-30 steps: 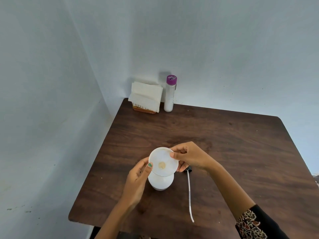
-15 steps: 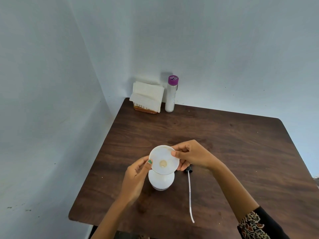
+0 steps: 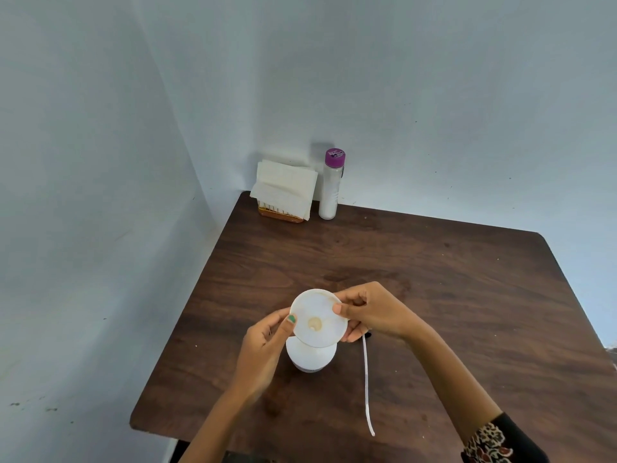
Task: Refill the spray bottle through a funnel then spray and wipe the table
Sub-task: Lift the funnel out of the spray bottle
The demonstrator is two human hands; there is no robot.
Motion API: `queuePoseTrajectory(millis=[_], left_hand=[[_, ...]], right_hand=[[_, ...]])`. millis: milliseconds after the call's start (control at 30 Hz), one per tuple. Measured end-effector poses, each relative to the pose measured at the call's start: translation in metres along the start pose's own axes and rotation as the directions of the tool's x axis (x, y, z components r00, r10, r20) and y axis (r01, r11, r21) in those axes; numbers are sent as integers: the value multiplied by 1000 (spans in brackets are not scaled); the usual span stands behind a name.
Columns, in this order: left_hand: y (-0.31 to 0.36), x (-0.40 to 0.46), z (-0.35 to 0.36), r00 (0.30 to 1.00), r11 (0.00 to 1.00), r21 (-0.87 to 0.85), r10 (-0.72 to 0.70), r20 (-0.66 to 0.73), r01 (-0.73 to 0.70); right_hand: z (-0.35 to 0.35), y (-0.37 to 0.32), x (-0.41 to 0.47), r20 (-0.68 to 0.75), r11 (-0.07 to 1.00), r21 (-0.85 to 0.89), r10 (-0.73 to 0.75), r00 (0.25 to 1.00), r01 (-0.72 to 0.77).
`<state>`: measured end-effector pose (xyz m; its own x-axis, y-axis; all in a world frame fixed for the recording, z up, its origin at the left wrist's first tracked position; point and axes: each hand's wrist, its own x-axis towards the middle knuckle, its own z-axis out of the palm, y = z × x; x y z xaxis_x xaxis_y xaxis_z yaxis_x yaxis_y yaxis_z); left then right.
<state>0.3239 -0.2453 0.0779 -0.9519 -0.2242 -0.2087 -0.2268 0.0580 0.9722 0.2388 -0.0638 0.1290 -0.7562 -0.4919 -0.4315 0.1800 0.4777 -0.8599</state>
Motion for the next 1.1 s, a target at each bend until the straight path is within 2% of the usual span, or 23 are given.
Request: queuePoseTrajectory(millis=[233,300,433,533,700,833,967,1100], left_hand=[[0,-1,2,997,999,-13,-51,-57,51],[-6,0,2,998,996,64,-60,-14,61],[-28,-1,3,979,940,308,-181,92,145],[-32,-5,6,968,912,377,-220,121,160],[-34,-4,6,968,920,358,-216,127,158],[-22,3,3,992,960,265,-107,61,87],[19,15,3,998,998,68,-6,-58,10],[64,27,15,999,999,-9,52,15,-52]], right_hand=[[-2,-6,-6,-37,994,109,-13,999,17],[-4,-7,-8,-46,991,130,-3,999,9],[-2,-6,-9,-44,997,79,13,999,-9],[-1,-5,-11,-50,997,79,16,999,-12],[-5,-9,-14,-38,993,116,-3,999,8],[-16,-16,-21,-68,970,234,-54,996,69],[-27,-17,-20,-200,959,240,-102,975,150],[-35,-11,-10,-365,962,167,-144,920,216]])
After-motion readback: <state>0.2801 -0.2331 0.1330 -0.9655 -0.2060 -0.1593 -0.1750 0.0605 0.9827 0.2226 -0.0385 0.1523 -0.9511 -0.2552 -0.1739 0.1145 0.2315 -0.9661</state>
